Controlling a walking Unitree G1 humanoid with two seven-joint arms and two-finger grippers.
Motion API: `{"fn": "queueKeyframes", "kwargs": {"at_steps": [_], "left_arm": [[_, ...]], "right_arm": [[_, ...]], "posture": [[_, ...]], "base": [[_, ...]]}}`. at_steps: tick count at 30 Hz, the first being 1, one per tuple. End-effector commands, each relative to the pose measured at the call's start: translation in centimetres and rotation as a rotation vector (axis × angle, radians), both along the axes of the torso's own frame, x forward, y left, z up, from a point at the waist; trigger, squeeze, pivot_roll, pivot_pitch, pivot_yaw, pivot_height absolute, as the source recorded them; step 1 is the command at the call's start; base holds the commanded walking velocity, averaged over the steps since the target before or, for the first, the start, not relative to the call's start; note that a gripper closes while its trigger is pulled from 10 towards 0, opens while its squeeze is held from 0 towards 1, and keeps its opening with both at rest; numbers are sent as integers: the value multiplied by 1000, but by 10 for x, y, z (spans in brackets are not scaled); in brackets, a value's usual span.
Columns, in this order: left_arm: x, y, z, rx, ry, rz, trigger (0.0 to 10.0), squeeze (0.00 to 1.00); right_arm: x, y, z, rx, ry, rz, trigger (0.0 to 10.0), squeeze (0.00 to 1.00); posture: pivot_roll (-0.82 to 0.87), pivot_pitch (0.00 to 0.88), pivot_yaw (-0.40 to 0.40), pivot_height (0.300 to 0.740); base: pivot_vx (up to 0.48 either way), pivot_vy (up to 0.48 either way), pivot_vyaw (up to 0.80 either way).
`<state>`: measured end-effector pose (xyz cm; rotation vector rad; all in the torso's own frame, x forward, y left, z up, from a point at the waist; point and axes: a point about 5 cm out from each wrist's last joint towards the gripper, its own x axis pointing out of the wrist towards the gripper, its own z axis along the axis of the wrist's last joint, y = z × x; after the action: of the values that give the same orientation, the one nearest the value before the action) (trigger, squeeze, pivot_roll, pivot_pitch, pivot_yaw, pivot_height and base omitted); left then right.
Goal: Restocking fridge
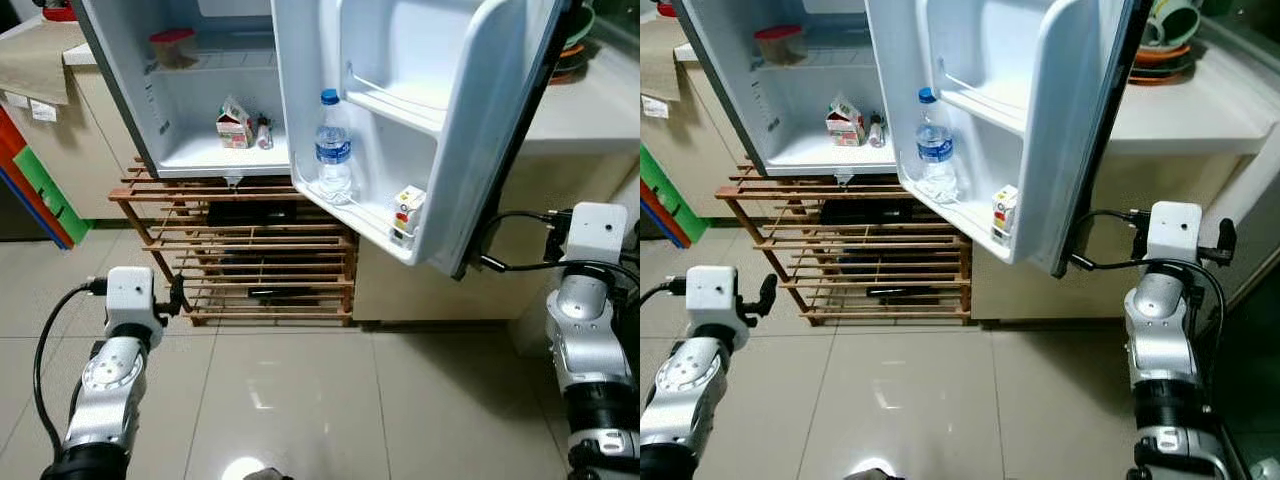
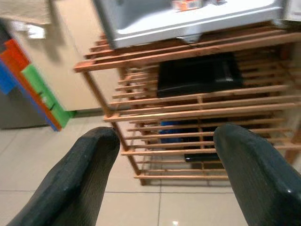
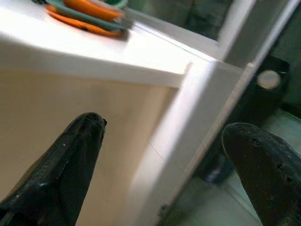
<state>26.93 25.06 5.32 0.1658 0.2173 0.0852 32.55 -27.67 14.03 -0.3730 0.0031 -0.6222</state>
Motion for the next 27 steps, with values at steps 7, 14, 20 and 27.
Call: {"fn": "queueKeyframes", "kwargs": {"at_steps": [7, 14, 20, 27], "left_arm": [[-16, -7, -35, 17, 162, -108, 10000, 0], [-8, -26, -41, -84, 238, -116, 10000, 0], [-24, -32, -84, -183, 608, -41, 10000, 0], [-25, -35, -90, -174, 694, -68, 10000, 0]], "right_arm": [[26, 28, 32, 40, -136, 185, 10000, 0], [28, 45, 46, 141, -204, 337, 10000, 0], [12, 81, 58, 290, -176, 617, 10000, 0], [-36, 153, 67, 391, -21, 1257, 10000, 0]], "posture": [[-41, 55, 84, 740], [-60, 45, 68, 740], [-108, 22, 67, 740], [-136, 8, 63, 740]], "base": [[0, 0, 0], [0, 0, 0], [0, 0, 0], [0, 0, 0]]}}
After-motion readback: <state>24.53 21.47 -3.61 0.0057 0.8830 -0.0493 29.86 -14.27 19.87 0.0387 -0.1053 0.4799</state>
